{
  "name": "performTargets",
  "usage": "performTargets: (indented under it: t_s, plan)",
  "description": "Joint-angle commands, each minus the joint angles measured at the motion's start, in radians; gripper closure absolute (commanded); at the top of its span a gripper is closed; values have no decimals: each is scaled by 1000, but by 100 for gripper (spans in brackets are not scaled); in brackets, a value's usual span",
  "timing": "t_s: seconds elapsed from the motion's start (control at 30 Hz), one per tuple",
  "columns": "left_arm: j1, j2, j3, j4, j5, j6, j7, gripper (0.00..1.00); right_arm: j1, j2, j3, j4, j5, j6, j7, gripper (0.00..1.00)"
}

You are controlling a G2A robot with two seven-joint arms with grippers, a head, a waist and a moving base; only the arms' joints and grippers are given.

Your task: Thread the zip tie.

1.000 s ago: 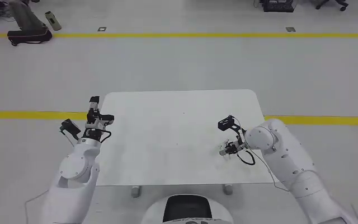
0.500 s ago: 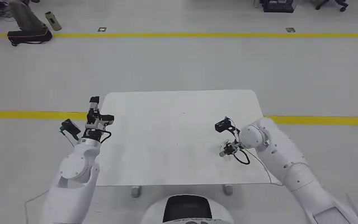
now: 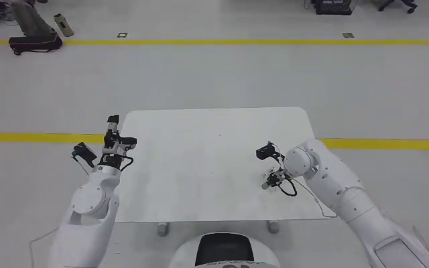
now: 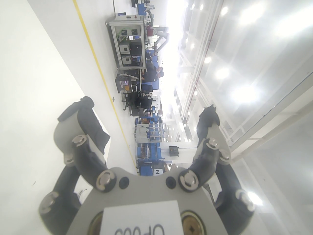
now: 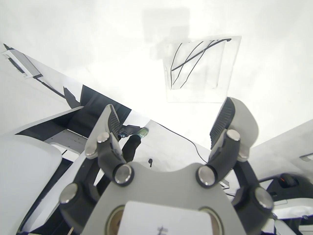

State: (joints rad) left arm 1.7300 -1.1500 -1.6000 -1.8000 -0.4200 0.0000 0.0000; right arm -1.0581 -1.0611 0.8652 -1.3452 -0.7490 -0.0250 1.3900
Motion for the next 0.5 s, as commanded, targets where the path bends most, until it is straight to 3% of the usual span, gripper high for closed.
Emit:
performTargets:
  t_s: [0.0, 0.1, 0.37, 0.47]
  plan:
    - [0, 0, 0, 0, 0, 0, 0, 0, 18, -9, -16, 28, 19, 56, 0, 0]
    - [0, 0, 0, 0, 0, 0, 0, 0, 51, -22, -57, 76, 31, 99, 0, 0]
    - [0, 0, 0, 0, 0, 0, 0, 0, 51, -22, -57, 75, 26, 101, -10, 0]
    - [0, 0, 0, 0, 0, 0, 0, 0, 42, -23, -58, 72, 5, 141, -39, 0]
